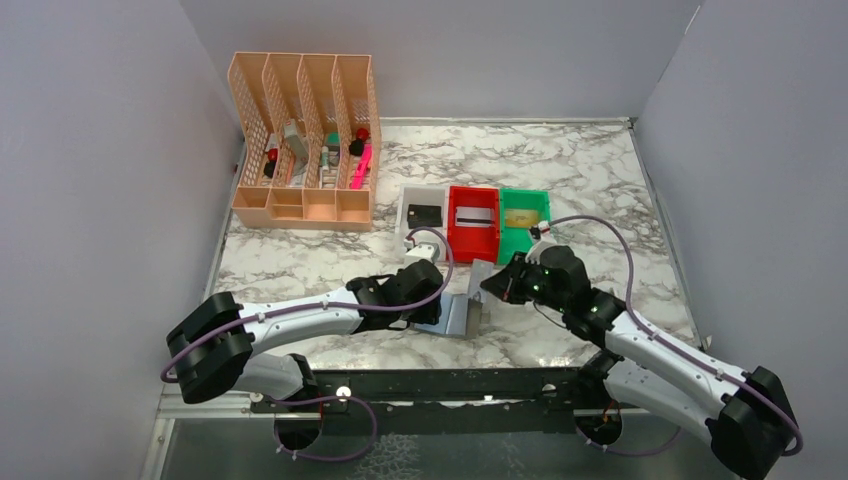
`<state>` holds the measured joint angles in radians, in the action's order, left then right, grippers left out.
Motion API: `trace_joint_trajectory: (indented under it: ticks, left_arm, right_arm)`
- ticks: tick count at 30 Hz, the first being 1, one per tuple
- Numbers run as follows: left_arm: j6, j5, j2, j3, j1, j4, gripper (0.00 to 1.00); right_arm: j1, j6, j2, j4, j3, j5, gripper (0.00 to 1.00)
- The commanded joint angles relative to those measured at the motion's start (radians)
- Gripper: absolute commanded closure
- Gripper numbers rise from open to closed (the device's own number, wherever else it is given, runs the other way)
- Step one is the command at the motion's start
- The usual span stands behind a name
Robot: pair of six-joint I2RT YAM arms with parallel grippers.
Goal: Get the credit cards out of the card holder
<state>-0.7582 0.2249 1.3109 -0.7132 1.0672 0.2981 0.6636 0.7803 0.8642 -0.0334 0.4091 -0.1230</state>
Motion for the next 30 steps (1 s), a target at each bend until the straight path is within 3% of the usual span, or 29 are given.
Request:
trace_joint_trajectory:
  ticks: [1, 11, 21, 30]
  left_arm:
    - [0.007, 0.004, -0.007, -0.017, 0.002, -0.004, 0.47]
    - [-0.004, -0.028, 0.028, -0.012, 0.002, -0.049, 0.47]
    - [0.014, -0.068, 0.031, 0.007, 0.002, -0.100, 0.46]
    - [0.027, -0.073, 0.025, 0.027, 0.002, -0.110, 0.46]
  right_arm:
    - [-0.005, -0.115, -0.024, -0.058, 0.058, 0.162, 0.99]
    - [-0.005, -0.384, 0.136, 0.124, 0.168, 0.451, 0.99]
    - [-0.006, -0.855, 0.471, 0.214, 0.390, 0.432, 0.99]
    - [-0.007, -1.111, 0.717, 0.205, 0.540, 0.509, 0.99]
